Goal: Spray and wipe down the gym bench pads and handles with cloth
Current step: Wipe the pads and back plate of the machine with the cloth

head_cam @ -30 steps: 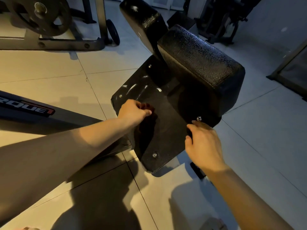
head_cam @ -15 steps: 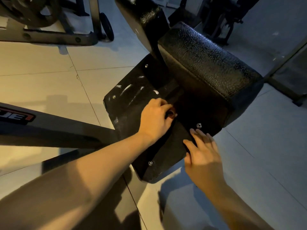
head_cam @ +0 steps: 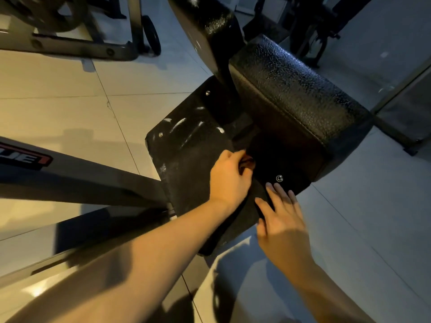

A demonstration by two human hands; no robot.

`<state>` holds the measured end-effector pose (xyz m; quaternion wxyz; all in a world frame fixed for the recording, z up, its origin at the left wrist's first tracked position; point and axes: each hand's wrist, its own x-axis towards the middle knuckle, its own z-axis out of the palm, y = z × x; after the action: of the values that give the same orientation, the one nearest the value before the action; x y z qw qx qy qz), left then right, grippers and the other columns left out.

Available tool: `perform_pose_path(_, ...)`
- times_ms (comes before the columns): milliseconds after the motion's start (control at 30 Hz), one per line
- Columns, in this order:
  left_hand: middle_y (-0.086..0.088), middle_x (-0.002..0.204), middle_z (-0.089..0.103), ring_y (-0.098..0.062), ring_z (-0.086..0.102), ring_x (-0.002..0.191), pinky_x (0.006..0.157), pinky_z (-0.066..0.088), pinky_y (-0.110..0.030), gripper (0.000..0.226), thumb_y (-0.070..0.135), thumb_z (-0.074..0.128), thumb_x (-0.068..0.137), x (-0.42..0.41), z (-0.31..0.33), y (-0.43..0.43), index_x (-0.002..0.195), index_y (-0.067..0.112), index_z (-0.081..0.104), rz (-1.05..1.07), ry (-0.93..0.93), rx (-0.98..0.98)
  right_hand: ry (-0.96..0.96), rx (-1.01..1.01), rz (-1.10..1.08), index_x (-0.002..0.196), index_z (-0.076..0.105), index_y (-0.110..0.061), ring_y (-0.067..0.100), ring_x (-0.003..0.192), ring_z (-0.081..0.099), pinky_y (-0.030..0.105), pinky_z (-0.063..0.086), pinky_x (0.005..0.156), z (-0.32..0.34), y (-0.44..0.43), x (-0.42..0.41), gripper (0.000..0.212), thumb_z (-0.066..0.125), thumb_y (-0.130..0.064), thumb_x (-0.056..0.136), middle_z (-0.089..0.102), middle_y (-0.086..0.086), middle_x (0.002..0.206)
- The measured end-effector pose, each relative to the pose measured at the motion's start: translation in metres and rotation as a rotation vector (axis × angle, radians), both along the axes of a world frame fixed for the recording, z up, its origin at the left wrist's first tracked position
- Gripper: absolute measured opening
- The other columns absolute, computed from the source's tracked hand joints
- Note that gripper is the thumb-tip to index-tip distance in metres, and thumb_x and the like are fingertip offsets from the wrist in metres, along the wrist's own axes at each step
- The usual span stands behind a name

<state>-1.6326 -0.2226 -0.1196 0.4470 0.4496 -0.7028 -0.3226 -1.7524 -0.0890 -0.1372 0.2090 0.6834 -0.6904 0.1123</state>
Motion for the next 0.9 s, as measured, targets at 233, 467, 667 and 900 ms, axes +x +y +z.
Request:
perform_pose_path(233,-0.002,0.109,0.057,-0.022,0.059,0.1,0.085,0.044,-0.028,0.028,0.024,0.068,0.093,0.009,-0.002,-0.047,0.121,0.02,0.073,0.134,-0.033,0.033,-0.009,0.002,0.014,0.124,0.071,-0.009,0.033,0.144,0.043,0.056,0.034,0.118,-0.002,-0.001,0.0,0.044,0.062,-0.011,0.081,0.053,0.019,0.148)
perform_pose_path(467,0.006,0.068,0.069,-0.011,0.068,0.066,0.066,0.053,-0.03,0.014,0.025,0.075,0.09,0.011,0.007,-0.063,0.076,0.027,0.071,0.023,0.281,0.351,0.009,0.038,-0.003,0.127,0.069,-0.01,0.033,0.146,0.04,0.055,0.031,0.12,-0.002,-0.003,0.001,0.048,0.062,-0.012,0.079,0.052,0.019,0.149)
perform_pose_path(667,0.001,0.084,0.065,-0.015,0.063,0.079,0.07,0.045,-0.029,0.014,0.03,0.076,0.089,0.0,0.0,-0.028,0.082,0.02,0.069,-0.163,0.103,0.061,0.041,0.131,-0.033,0.136,0.061,-0.007,0.028,0.147,0.039,0.045,0.024,0.123,0.007,-0.002,-0.008,0.073,0.082,-0.043,0.077,0.052,0.012,0.15)
perform_pose_path(900,0.006,0.086,0.072,-0.012,0.068,0.084,0.076,0.054,-0.033,0.01,0.031,0.069,0.096,0.047,-0.016,-0.069,0.095,0.022,0.074,0.113,0.172,0.327,0.115,0.08,-0.021,0.136,0.063,-0.004,0.034,0.143,0.045,0.055,0.036,0.117,-0.004,-0.004,-0.01,0.082,0.077,-0.058,0.075,0.055,0.017,0.147)
